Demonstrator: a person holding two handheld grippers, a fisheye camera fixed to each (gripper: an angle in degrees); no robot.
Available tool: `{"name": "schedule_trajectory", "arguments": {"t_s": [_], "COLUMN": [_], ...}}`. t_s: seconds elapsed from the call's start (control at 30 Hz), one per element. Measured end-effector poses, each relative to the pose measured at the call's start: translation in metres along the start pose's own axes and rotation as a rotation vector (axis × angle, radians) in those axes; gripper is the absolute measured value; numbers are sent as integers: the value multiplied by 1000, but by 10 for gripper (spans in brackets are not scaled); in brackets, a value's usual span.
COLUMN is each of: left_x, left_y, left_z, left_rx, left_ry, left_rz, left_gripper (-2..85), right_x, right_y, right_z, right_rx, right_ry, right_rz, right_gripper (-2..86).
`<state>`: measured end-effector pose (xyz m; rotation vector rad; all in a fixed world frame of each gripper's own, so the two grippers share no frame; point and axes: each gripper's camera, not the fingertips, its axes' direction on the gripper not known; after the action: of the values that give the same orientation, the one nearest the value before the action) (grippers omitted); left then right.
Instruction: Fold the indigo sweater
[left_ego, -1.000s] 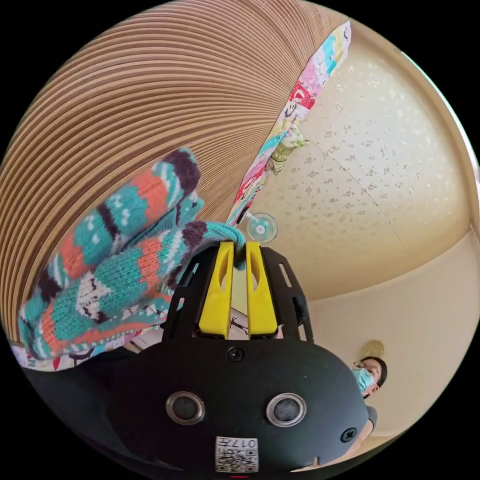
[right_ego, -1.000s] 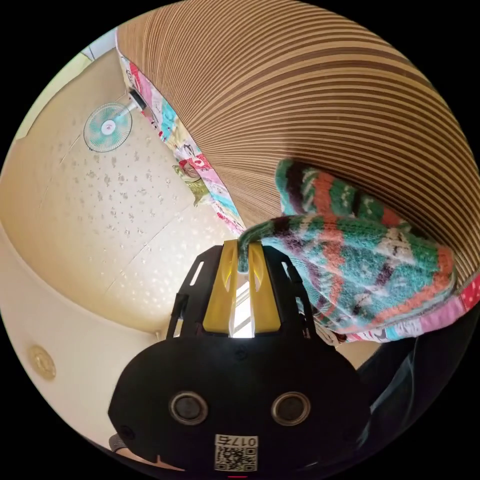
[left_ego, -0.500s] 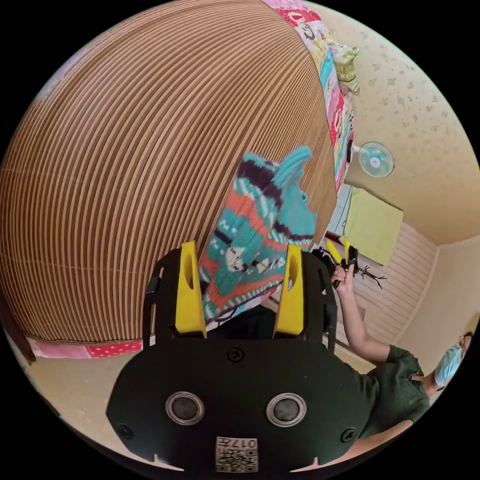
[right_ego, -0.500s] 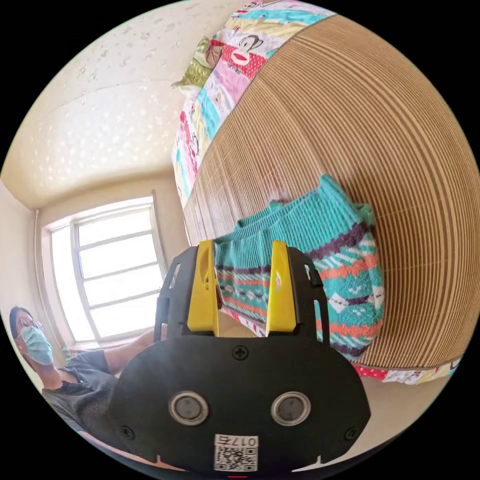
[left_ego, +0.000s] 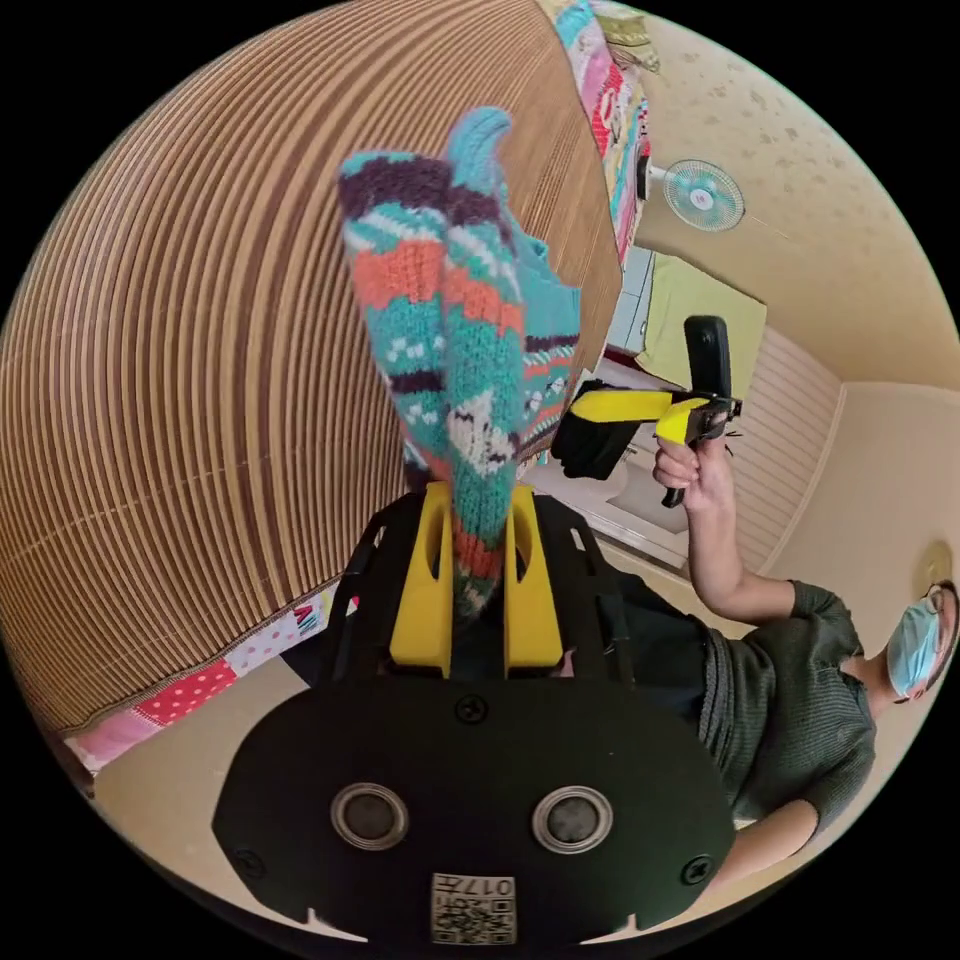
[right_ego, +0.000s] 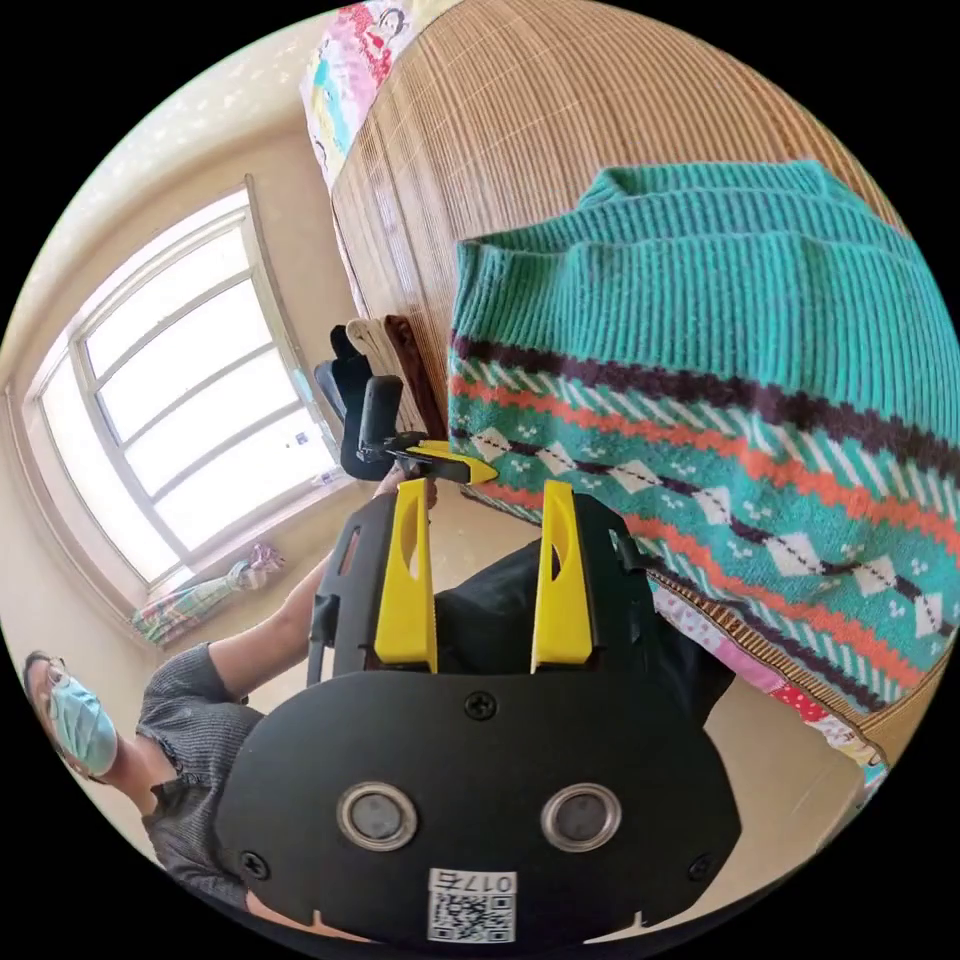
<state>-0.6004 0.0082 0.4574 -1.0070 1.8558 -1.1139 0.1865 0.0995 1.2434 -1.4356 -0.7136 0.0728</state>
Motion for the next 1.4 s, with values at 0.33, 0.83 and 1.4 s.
{"name": "schedule_trajectory", "arguments": {"t_s": [0.33, 0.83, 1.4], "left_x": [158, 209, 147], "left_y": [0, 44, -117], "left_z": [74, 123, 258], "left_rx": [85, 43, -20], "left_ry": [-257, -189, -129], "left_rz": [77, 226, -194], "left_gripper": [79, 160, 256], "right_x": [-134, -11, 260], "right_y": [-122, -29, 66], "right_z": [69, -90, -209], "right_rx": [-298, -230, 153], "right_ry": [791, 298, 135], "right_rz": [-30, -347, 70], "right_gripper": [239, 79, 269]}}
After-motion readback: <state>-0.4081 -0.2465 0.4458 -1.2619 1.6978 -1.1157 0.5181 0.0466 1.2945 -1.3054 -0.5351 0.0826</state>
